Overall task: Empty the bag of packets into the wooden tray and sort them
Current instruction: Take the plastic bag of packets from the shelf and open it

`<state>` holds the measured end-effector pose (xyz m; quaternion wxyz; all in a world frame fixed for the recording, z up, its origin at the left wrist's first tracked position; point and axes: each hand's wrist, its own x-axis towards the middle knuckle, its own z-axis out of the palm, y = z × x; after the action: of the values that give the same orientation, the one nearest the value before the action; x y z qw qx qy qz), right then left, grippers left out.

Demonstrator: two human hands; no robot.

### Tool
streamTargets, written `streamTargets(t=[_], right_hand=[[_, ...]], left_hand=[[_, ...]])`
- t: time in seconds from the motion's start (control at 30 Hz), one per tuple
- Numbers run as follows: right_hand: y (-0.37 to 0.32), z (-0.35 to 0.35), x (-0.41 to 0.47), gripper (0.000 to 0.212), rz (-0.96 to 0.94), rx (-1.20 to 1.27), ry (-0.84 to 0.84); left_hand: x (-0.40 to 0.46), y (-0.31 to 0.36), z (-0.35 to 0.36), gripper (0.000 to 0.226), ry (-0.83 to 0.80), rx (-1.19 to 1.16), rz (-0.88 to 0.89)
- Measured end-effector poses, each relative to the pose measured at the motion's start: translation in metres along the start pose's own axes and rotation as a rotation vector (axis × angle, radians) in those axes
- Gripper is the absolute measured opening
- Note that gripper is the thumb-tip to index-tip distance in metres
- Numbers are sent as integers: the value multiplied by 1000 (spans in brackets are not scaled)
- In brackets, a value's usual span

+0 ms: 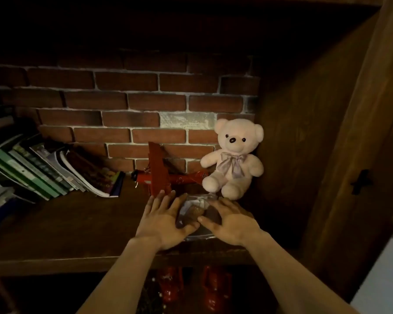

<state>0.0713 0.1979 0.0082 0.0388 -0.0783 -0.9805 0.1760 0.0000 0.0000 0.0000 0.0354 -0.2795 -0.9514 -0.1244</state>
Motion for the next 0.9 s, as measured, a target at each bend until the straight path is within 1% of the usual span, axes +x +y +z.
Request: streamTargets(t=[0.13,0.3,0.4,0.6,0.8,0.9], right_hand=[[2,10,-1,72,-20,-14,-30],[9,17,-3,70,6,-30,-91],[14,20,-7,66,-20,-27,-110],[20,26,-14,69,-100,-14,-102],[21,26,-19,75,-152,-37,-62],[20,23,-25,74,-196,-98,-39]], left_hand=[[-2,3,11,98,-12,14,-1],[-7,2,29,104,-100,-17,-16],[-9,2,36,105,-131,-4,-21],[-16,5,44,99,-183,-18,-58],[-26,4,41,95,-173,26,1],[-33,5,36,85,-134,78,33]])
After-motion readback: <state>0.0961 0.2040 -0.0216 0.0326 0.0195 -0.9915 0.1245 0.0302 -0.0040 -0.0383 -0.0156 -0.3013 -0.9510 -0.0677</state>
